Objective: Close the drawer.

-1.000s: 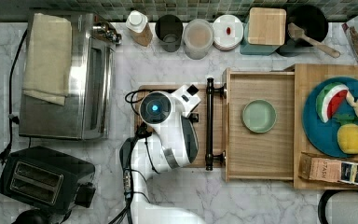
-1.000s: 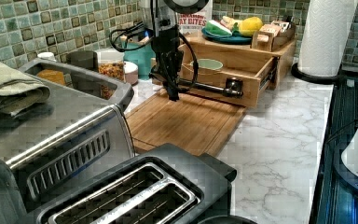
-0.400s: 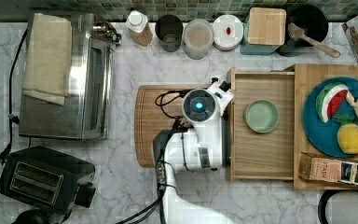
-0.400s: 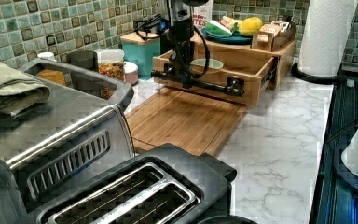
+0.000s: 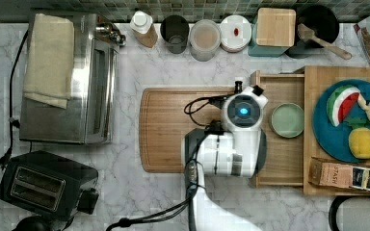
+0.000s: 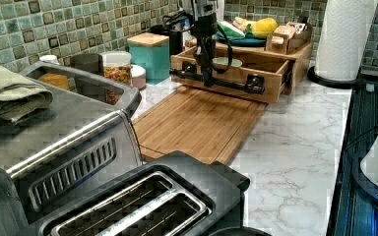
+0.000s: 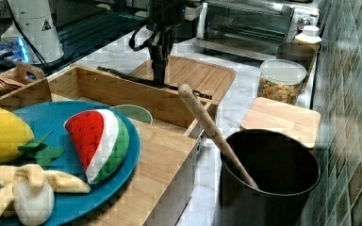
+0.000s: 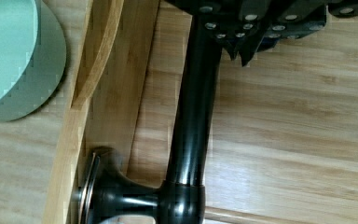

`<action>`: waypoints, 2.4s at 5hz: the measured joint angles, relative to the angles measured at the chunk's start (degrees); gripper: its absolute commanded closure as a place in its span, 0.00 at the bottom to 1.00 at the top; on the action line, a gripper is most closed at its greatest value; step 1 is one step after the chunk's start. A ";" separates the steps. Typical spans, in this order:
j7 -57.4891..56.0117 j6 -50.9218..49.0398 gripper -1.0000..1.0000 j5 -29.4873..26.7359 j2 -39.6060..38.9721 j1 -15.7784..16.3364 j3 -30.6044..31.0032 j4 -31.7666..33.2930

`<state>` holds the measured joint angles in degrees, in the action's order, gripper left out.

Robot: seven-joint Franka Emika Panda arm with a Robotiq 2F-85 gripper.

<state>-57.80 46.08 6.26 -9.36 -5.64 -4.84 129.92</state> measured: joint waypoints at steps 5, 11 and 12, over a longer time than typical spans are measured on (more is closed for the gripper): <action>-22.38 1.87 1.00 -8.60 -4.89 -9.25 -6.91 -5.93; -22.38 2.52 1.00 -7.63 -5.65 -9.02 -7.52 -6.71; -22.38 2.35 1.00 -7.67 -5.79 -8.98 -7.52 -6.94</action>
<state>-80.18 48.43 -1.41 -15.15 -14.62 -12.37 122.98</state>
